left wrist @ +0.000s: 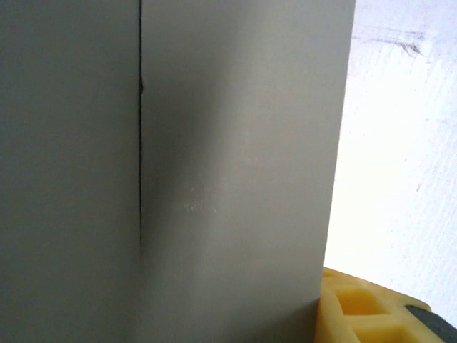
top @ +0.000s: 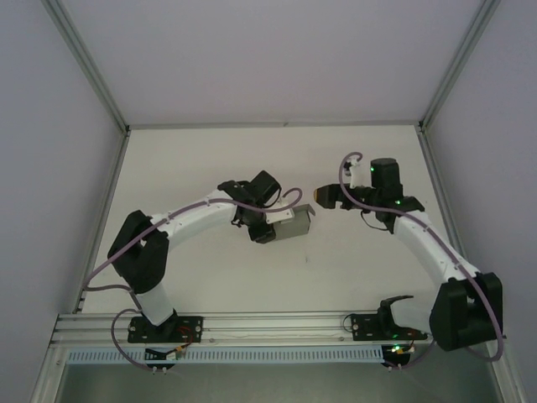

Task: Assemble paper box

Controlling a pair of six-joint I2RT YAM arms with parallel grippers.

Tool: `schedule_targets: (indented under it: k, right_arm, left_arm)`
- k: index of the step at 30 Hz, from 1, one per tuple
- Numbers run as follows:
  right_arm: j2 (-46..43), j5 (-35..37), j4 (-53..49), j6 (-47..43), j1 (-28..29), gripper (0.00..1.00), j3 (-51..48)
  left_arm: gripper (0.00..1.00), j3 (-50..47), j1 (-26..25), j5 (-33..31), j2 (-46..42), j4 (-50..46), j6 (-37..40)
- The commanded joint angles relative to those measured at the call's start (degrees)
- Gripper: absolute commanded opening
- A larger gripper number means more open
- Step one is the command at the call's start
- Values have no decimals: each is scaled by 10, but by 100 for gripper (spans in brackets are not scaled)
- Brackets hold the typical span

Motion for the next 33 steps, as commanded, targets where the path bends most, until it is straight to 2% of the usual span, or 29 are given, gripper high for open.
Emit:
schedule_targets:
  k: [1, 3, 5, 7, 12, 21, 23, 28, 33]
  right_arm:
    - [35, -33, -69, -75, 20, 82, 45]
    - [63, -12, -91, -81, 28, 75, 65]
    - [87, 8, -107, -89, 34, 61, 81]
    - [104, 21, -126, -114, 47, 57, 92]
    - [122, 48, -132, -139, 56, 54, 96]
    - [84, 27, -157, -195, 58, 52, 79]
    - [83, 36, -150, -196, 61, 45, 73]
    - [105, 63, -161, -204, 81, 32, 87]
    - [121, 95, -171, -209, 92, 30, 96]
  left_arm:
    - [28, 11, 7, 21, 11, -29, 8]
    - [28, 12, 7, 35, 11, -30, 13]
    - [29, 11, 7, 34, 10, -28, 14]
    - [29, 12, 7, 27, 11, -27, 13]
    - [29, 14, 7, 25, 14, -31, 12]
    - [29, 21, 11, 23, 28, -29, 15]
    - [29, 22, 11, 23, 29, -31, 15]
    - [29, 25, 11, 25, 32, -32, 16]
    - [29, 28, 11, 25, 32, -32, 17]
